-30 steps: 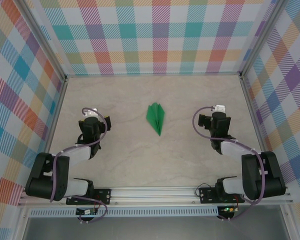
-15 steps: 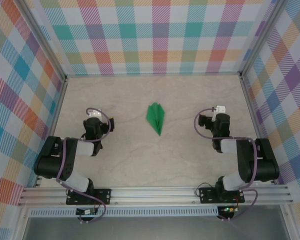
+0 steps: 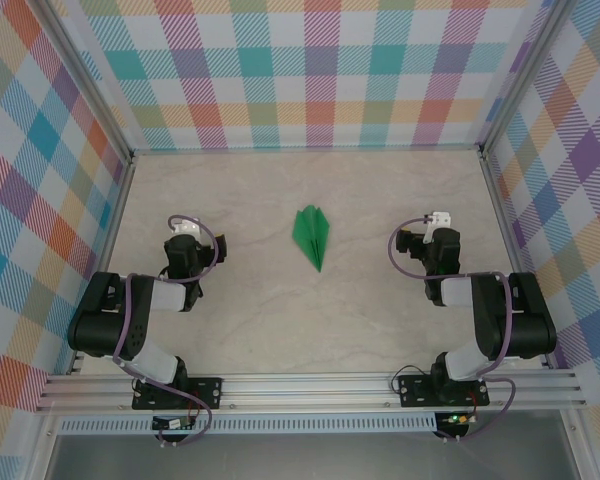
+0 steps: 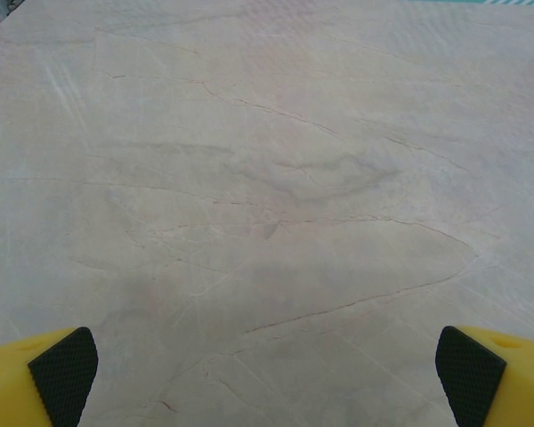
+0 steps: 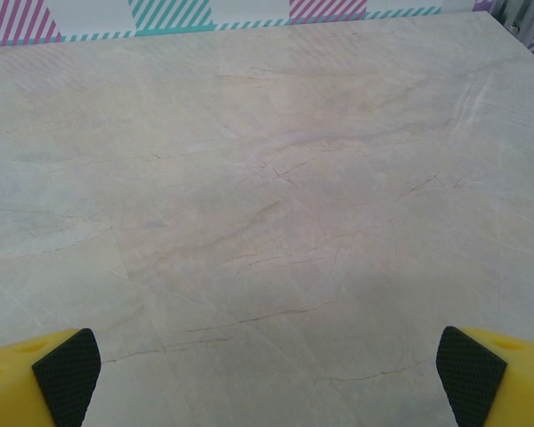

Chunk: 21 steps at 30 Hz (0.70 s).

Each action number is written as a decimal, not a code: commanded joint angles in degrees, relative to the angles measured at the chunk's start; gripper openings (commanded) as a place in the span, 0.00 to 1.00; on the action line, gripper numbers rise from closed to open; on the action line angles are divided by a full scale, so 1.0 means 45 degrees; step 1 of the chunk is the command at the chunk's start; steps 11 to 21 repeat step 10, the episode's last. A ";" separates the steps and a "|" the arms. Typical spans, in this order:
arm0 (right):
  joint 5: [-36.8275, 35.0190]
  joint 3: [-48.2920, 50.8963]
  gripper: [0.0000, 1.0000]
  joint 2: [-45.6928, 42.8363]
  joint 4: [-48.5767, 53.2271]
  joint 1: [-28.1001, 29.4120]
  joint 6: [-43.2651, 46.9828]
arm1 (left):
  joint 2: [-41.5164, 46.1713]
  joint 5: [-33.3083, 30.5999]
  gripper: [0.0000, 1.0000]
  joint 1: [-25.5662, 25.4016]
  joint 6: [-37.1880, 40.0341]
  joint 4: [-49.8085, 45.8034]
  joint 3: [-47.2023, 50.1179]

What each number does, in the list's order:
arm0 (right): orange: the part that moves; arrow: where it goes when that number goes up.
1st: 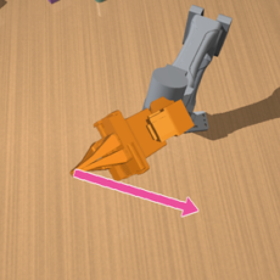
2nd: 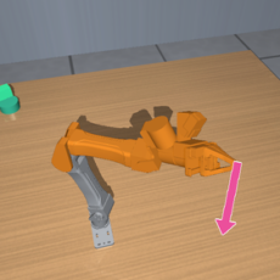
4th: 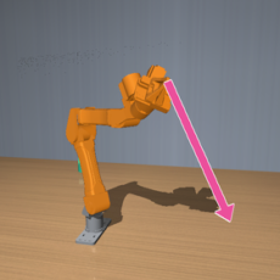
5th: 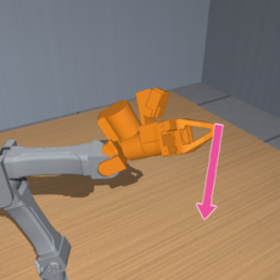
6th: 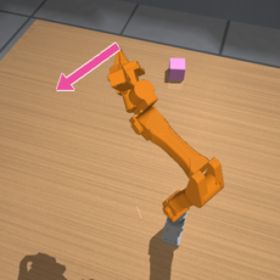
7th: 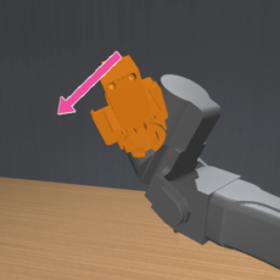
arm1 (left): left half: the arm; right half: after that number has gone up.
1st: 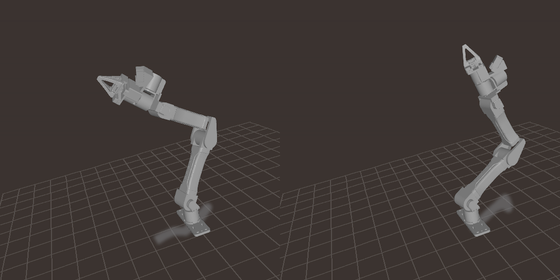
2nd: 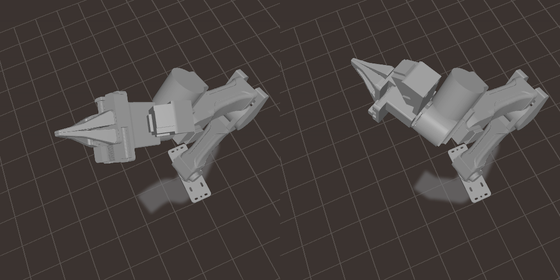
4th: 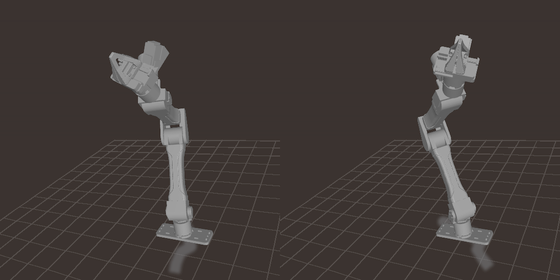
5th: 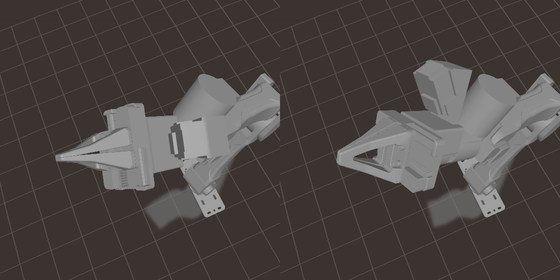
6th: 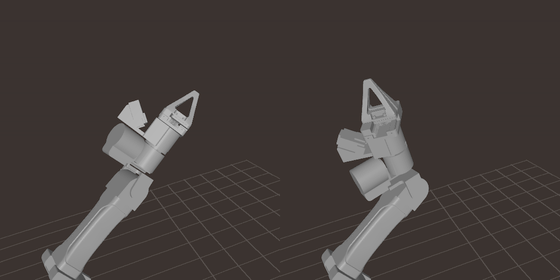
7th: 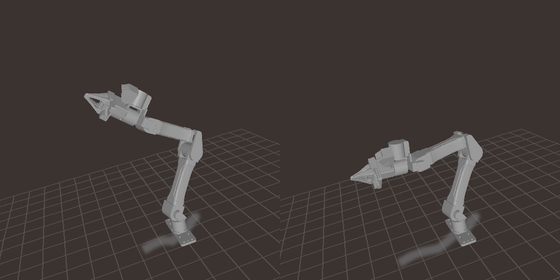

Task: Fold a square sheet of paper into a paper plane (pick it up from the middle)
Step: Reset both arms

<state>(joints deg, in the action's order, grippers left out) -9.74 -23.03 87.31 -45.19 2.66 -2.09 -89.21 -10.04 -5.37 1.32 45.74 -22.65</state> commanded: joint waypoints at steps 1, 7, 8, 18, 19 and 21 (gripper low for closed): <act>0.0253 0.0058 1.00 0.0031 -0.0603 -0.0089 -0.0021 | -0.0087 0.0250 1.00 0.0125 -0.0059 0.0113 -0.0303; 0.0260 0.0058 1.00 0.0024 -0.0621 -0.0074 -0.0024 | -0.0117 0.0291 1.00 0.0119 -0.0030 0.0032 -0.0374; 0.0264 0.0058 1.00 0.0002 -0.0632 -0.0075 -0.0024 | -0.0109 0.0297 1.00 0.0124 -0.0036 0.0049 -0.0343; 0.0941 0.0131 1.00 0.0012 -0.0762 -0.0088 0.0264 | -0.0098 0.0309 1.00 0.0124 -0.0023 0.0081 -0.0335; 0.0941 0.0131 1.00 0.0012 -0.0762 -0.0088 0.0264 | -0.0098 0.0309 1.00 0.0124 -0.0023 0.0081 -0.0335; 0.0941 0.0131 1.00 0.0012 -0.0762 -0.0088 0.0264 | -0.0098 0.0309 1.00 0.0124 -0.0023 0.0081 -0.0335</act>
